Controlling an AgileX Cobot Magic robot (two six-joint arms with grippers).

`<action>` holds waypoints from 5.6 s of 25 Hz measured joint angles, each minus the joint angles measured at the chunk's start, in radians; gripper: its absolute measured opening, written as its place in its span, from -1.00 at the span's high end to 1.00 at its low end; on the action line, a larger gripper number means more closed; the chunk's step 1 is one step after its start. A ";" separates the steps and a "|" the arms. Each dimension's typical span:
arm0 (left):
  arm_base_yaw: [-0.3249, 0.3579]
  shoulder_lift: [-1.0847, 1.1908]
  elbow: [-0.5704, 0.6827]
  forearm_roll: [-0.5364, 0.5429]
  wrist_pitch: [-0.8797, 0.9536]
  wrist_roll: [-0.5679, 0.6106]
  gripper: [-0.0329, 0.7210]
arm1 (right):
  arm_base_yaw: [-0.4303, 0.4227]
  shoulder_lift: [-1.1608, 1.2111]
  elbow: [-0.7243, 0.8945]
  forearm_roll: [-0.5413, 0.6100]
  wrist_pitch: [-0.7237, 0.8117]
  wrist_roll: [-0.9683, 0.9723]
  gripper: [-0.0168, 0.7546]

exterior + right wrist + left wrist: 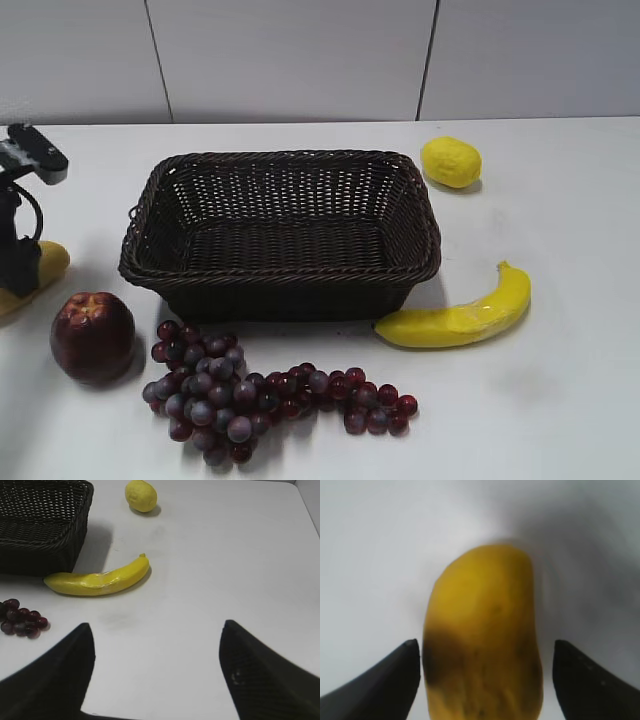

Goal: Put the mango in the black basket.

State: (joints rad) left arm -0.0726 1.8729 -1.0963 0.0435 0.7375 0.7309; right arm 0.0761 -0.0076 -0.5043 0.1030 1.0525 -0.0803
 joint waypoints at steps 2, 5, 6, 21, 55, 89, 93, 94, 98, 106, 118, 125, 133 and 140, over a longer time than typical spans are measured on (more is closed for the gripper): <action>0.000 0.027 -0.001 0.006 -0.013 0.000 -0.76 | 0.000 0.000 0.000 0.000 0.000 0.000 -0.58; 0.000 0.063 -0.001 0.008 -0.027 0.000 -0.76 | 0.000 0.000 0.000 0.000 0.000 0.000 -0.58; 0.000 0.072 -0.001 0.008 -0.028 0.001 -0.76 | 0.000 0.000 0.000 0.000 0.000 0.000 -0.58; 0.000 0.046 -0.002 0.067 0.021 -0.001 -0.58 | 0.000 0.000 0.000 0.000 0.000 0.000 -0.58; -0.577 0.204 -0.556 0.054 0.148 0.138 -0.58 | 0.000 0.000 0.000 0.000 0.000 0.000 -0.58; -0.549 0.205 -0.557 -0.023 0.124 0.182 -0.83 | 0.000 0.000 0.000 0.000 0.000 0.000 -0.58; -0.457 0.108 -0.557 0.006 0.141 0.076 -0.81 | 0.000 0.000 0.000 0.000 0.000 0.000 -0.58; -0.426 0.084 -0.558 0.008 0.145 0.039 -0.81 | 0.000 0.000 0.000 0.000 0.000 0.000 -0.58; -0.290 0.010 -0.559 0.048 0.180 -0.143 -0.79 | 0.000 0.000 0.000 0.000 0.000 0.000 -0.58; 0.024 -0.028 -0.559 0.058 0.445 -0.496 -0.74 | 0.000 0.000 0.000 0.000 0.000 0.000 -0.58; 0.155 -0.197 -0.419 -0.098 0.476 -0.544 -0.64 | 0.000 0.000 0.000 0.000 0.000 0.000 -0.58; 0.140 -0.442 -0.060 -0.095 0.478 -0.544 -0.64 | 0.000 0.000 0.000 0.000 0.000 0.000 -0.58; 0.140 -0.816 0.277 -0.092 0.471 -0.544 -0.64 | 0.000 0.000 0.000 0.000 0.000 0.000 -0.58; 0.140 -1.198 0.482 -0.089 0.424 -0.544 -0.64 | 0.000 0.000 0.000 0.000 0.000 0.000 -0.58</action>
State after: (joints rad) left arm 0.0675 0.6746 -0.6146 -0.0455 1.1612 0.1869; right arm 0.0761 -0.0076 -0.5043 0.1030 1.0525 -0.0803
